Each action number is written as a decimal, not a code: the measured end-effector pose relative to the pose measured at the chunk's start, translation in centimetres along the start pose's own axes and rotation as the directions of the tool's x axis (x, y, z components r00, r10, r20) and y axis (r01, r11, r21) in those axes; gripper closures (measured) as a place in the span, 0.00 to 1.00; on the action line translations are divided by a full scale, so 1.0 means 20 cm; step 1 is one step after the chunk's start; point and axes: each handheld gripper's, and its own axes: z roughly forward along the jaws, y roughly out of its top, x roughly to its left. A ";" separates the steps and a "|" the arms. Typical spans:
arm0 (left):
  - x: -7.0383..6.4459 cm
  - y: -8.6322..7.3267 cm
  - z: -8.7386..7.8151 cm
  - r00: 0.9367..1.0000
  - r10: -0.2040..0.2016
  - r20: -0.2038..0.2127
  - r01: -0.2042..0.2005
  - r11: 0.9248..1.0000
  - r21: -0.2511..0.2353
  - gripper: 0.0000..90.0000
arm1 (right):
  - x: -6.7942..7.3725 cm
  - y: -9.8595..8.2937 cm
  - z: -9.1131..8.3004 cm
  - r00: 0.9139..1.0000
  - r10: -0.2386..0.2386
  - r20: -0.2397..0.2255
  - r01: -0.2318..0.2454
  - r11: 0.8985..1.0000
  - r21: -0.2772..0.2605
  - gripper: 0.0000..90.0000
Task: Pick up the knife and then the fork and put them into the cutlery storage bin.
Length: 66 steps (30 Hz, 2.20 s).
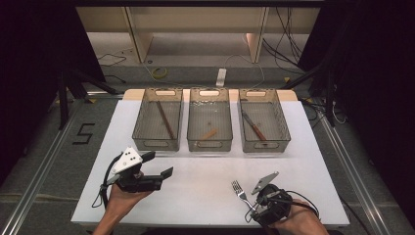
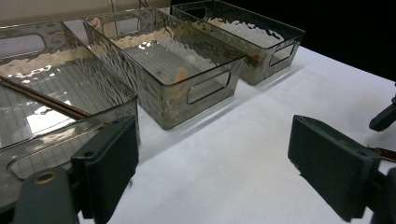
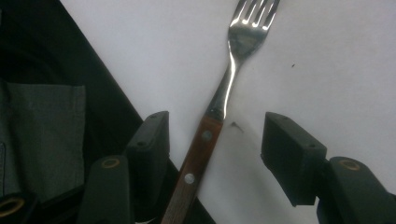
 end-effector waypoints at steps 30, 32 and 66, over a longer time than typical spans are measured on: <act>0.00 0.00 0.00 1.000 0.005 -0.003 -0.005 1.000 0.002 0.18 | 0.04 -0.01 0.07 0.998 -0.063 0.012 0.062 0.993 0.096 0.71; 0.00 0.00 0.00 1.000 0.004 -0.002 -0.004 1.000 0.000 0.18 | 0.04 -0.01 0.07 0.998 -0.058 0.024 0.055 0.994 0.095 0.75; 0.00 0.00 0.00 1.000 0.006 -0.001 -0.006 1.000 0.002 0.18 | 0.04 0.03 0.08 0.993 -0.106 0.044 0.097 0.982 0.165 0.86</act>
